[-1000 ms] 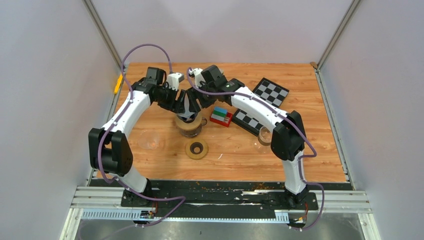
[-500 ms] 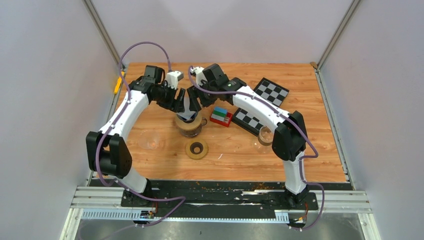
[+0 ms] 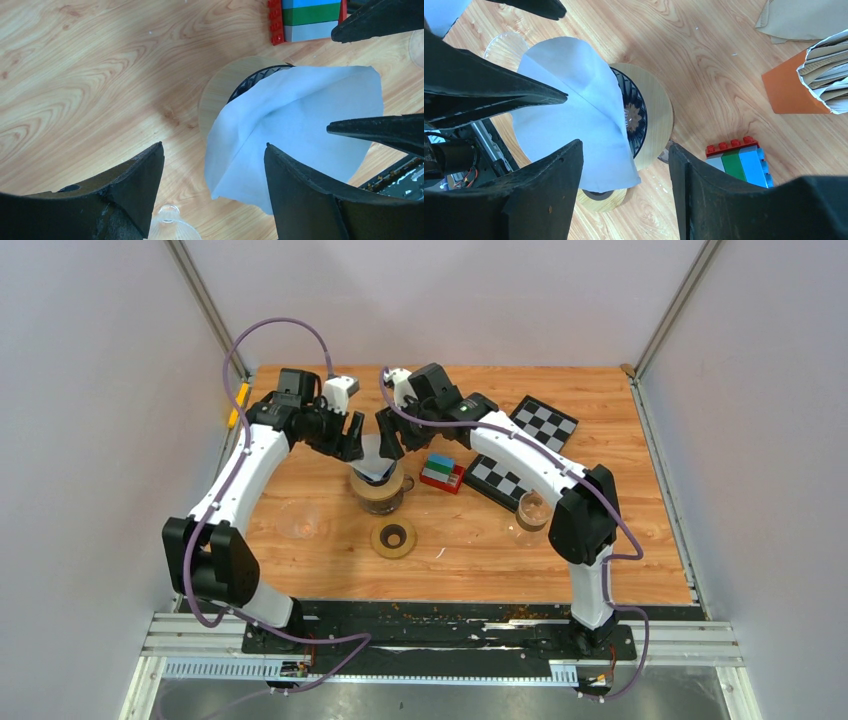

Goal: Place the coffee filter in the dripper
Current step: Adjust the coffee filter in the coffee dripper.

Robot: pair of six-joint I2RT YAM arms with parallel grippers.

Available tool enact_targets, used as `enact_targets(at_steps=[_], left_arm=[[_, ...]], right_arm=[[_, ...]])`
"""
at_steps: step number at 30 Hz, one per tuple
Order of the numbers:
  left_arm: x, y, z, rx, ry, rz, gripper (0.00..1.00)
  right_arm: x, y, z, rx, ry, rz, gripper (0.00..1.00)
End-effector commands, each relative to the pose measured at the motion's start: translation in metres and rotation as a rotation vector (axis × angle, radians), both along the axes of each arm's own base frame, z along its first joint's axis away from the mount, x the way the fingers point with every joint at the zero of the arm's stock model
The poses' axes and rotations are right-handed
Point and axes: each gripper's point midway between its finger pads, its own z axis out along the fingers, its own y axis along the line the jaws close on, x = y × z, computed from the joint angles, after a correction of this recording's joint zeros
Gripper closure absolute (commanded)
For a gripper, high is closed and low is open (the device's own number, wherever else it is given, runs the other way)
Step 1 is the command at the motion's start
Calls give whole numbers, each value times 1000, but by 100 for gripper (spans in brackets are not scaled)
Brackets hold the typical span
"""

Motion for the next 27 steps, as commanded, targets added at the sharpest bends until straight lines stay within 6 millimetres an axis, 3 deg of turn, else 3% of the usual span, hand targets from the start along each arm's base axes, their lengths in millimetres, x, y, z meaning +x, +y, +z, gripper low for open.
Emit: enact_targets(at_steps=[1,11,27], left_arm=[[-2,8,15,-1,-53,17,20],[-8,14,-8,10,-7,29,20],[-10,4,-33,-38,74,10,25]], right_arm=[[2,-2,28,53,-49,-12,37],[-1,-7,3,18,-27,-18,40],[5,-3,-8,-1,-20,-18,42]])
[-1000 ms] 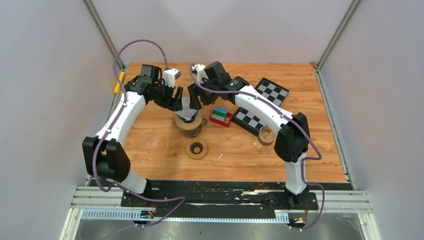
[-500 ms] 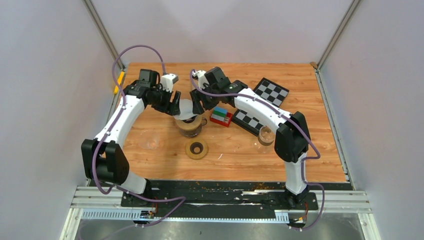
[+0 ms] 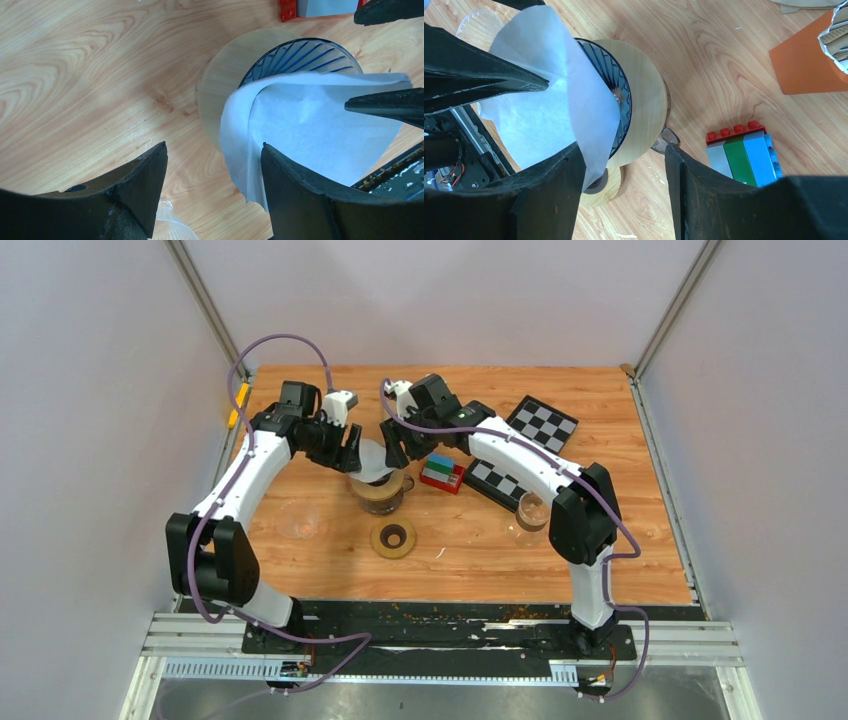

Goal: Place the coffee filter in the dripper
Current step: Adjust the coffee filter in the coffee dripper.

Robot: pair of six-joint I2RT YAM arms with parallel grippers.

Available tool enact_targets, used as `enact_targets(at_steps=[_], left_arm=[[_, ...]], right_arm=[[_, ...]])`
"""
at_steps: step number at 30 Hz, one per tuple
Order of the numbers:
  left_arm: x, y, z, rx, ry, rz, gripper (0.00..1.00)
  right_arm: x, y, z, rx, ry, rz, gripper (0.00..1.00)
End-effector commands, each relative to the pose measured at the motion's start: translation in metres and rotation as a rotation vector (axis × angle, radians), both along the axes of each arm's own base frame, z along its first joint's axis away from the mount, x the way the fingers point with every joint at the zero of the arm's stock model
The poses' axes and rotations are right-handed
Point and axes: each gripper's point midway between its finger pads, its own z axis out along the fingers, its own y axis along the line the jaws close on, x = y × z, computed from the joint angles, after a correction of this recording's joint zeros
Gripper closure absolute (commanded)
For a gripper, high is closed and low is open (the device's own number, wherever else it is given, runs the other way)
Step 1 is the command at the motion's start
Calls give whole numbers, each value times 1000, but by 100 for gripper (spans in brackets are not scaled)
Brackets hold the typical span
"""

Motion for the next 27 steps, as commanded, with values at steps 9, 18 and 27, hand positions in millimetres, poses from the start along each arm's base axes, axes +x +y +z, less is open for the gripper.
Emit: enact_targets(at_steps=[9,18,27], left_arm=[[-1,-15,5,-95,30,-29,40],[-4,-21,3,-127,72,-43,55],[-3,-26,12,-150,87,-46,65]], right_arm=[[14,6,21,39,-66,-10,42],[15,6,21,34,-70,-8,42],[16,5,20,27,-76,-10,43]])
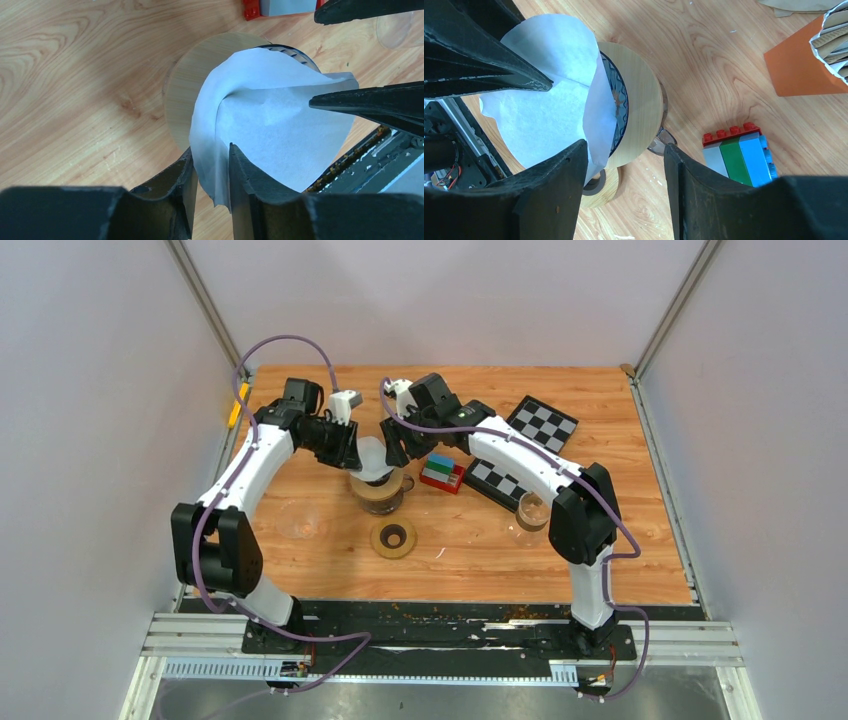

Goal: Place the coffee filter in the dripper
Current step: Adjust the coffee filter in the coffee dripper.

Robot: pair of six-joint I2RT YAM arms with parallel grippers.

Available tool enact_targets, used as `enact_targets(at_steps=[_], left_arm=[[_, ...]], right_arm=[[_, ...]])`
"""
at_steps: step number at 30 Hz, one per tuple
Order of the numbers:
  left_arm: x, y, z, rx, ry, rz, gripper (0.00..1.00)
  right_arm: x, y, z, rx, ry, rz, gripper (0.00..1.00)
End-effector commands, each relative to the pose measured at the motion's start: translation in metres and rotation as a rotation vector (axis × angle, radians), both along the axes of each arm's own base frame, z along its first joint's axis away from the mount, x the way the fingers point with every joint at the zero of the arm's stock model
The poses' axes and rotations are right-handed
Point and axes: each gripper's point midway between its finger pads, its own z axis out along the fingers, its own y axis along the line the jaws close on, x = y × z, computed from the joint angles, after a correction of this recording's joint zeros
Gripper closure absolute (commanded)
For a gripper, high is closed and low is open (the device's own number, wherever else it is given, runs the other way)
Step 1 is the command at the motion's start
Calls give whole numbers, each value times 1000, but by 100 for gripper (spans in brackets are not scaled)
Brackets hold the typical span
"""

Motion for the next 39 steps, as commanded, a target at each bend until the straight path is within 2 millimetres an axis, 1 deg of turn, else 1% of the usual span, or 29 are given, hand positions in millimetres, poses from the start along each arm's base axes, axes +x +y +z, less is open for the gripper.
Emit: enact_targets(at_steps=[1,11,28,31,39], left_arm=[[4,-5,15,-41,2,1,67],[3,-6,9,-44,33,7,73],[9,-4,17,-35,17,37,81],[9,-5,18,-33,11,39,77],[7,-8,23,-17,-8,31,63]], right_arm=[[13,6,17,30,-61,-6,43],[13,6,15,27,-54,-3,43],[12,6,14,27,-53,2,43],[12,6,14,27,-51,3,43],[8,5,14,33,-40,10,43]])
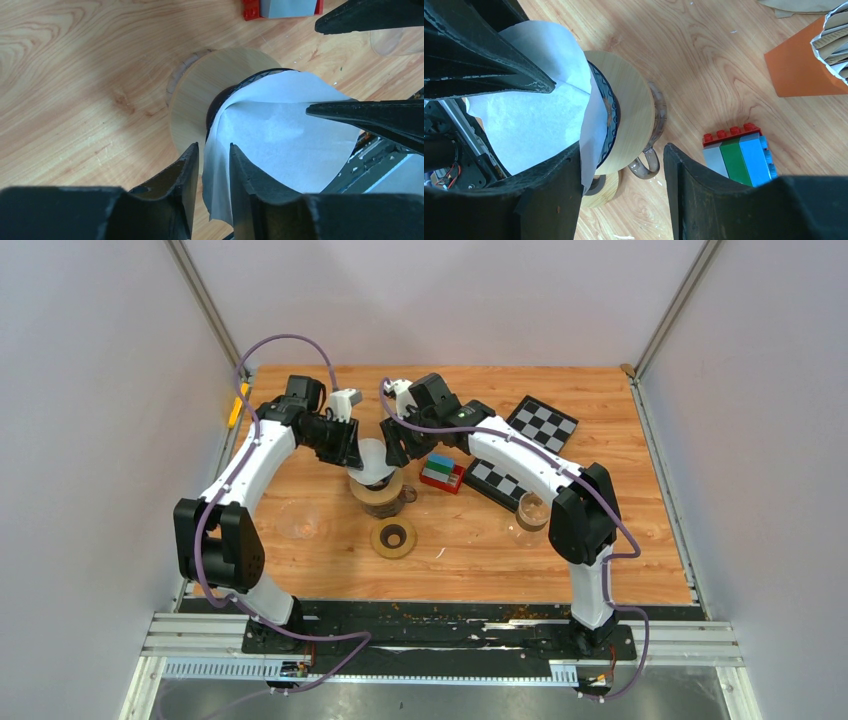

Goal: Place the coffee filter in the dripper
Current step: Adjust the coffee filter in the coffee dripper.

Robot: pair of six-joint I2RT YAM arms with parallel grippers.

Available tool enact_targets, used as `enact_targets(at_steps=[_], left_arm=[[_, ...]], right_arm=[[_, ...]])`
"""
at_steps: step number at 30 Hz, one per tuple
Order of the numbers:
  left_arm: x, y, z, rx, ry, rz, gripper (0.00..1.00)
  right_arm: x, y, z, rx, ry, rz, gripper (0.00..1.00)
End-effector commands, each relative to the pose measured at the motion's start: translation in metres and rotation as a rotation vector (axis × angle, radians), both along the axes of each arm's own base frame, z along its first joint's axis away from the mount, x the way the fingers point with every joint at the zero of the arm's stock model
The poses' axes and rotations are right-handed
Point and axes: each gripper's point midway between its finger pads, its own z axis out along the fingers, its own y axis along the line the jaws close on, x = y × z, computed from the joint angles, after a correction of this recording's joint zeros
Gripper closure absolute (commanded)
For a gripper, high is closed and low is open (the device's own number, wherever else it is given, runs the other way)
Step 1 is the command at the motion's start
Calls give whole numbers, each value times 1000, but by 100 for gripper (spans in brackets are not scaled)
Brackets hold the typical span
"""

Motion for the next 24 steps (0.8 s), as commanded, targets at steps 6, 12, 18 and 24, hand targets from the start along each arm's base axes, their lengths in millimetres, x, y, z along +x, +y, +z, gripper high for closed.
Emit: enact_targets(at_steps=[6,12,18,24], left_arm=[[4,-8,21,10,-71,-19,56],[3,-5,10,32,-60,-22,53],[0,-5,4,39,-55,-28,52],[-4,-5,-6,55,-41,-40,51]], right_arm=[[4,5,10,35,-28,11,43],[3,4,-5,16,-8,11,44],[-1,7,-11,11,2,21,44],[-3,9,-21,-4,14,27,44]])
